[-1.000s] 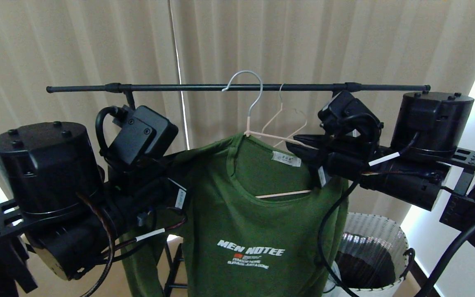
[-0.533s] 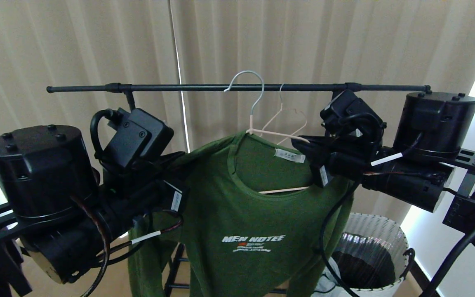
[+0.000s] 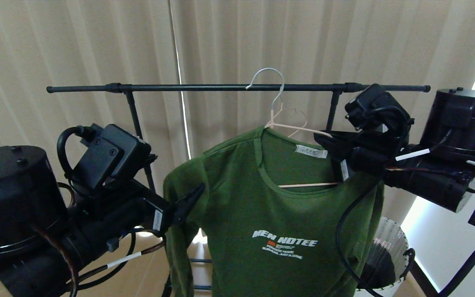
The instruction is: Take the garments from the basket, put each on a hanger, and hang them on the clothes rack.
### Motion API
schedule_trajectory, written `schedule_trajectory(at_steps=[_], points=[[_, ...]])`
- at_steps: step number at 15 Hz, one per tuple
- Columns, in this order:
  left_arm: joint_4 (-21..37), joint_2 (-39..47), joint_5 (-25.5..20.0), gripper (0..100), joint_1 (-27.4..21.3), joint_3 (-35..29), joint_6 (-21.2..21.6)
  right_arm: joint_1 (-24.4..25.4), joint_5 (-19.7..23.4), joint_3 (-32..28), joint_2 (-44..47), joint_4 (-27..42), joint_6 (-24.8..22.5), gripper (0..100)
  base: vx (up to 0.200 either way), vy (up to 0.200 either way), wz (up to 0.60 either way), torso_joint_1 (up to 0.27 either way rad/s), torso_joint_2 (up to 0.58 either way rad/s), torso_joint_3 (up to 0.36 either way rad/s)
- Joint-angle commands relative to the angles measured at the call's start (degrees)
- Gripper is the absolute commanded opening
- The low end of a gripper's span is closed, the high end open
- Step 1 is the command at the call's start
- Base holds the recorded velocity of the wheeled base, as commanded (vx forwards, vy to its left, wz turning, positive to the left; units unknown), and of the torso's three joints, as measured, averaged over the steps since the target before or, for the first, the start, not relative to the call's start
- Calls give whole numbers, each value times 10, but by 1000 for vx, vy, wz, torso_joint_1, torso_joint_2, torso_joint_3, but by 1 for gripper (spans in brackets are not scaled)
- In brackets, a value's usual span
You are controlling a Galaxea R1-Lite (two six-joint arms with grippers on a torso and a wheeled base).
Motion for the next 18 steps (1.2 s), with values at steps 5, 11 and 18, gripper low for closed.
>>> schedule_trajectory(at_steps=[5,11,18], points=[[0,-20,0,100,21,66,-23,-35,3,28,-67,-2,5,0,0,0,0,0,0,0],[-1,-12,-29,100,23,87,-33,-34,8,28,-89,-4,17,0,0,0,0,0,0,0],[-1,15,-48,100,67,53,-44,-13,34,25,-110,-4,25,0,0,0,0,0,0,0]])
